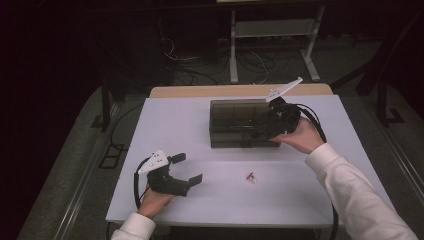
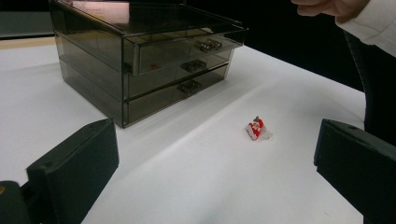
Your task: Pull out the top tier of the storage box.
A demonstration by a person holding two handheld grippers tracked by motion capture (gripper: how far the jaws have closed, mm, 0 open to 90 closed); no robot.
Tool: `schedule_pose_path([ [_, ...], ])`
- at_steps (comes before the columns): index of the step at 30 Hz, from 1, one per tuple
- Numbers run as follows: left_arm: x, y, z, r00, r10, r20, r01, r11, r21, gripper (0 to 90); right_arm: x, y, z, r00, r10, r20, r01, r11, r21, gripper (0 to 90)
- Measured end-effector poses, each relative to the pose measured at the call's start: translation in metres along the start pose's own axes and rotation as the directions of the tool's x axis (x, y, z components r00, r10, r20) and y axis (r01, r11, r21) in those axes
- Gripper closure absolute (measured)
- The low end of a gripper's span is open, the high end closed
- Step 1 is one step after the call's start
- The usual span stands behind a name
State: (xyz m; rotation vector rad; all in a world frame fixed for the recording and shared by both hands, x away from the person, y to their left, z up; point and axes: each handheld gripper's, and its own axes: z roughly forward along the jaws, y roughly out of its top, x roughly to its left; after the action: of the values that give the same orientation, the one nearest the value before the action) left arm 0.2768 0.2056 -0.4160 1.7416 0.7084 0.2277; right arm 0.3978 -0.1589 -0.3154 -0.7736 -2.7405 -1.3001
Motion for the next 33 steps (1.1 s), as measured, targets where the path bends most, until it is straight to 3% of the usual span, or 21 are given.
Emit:
schedule_pose_path([
  [7, 0.0, 0.0, 0.0, 1.0, -0.002, 0.0, 0.002, 1.0, -0.001, 0.0, -0.004, 0.006, 0.004, 0.9975, -0.066, -0.023, 0.067, 0.997, 0.032, 19.8],
  [16, 0.0, 0.0, 0.0, 1.0, -0.001, 0.002, 0.001, 1.0, 0.0, 0.0, -0.008, 0.009, 0.013, 0.9867, -0.156, -0.044, 0.159, 0.985, 0.062, 25.9],
  [33, 0.001, 0.0, 0.0, 1.0, -0.002, 0.003, 0.002, 1.0, -0.002, 0.0, -0.013, 0.01, 0.03, 0.9754, -0.219, -0.026, 0.22, 0.97, 0.106, 50.1],
])
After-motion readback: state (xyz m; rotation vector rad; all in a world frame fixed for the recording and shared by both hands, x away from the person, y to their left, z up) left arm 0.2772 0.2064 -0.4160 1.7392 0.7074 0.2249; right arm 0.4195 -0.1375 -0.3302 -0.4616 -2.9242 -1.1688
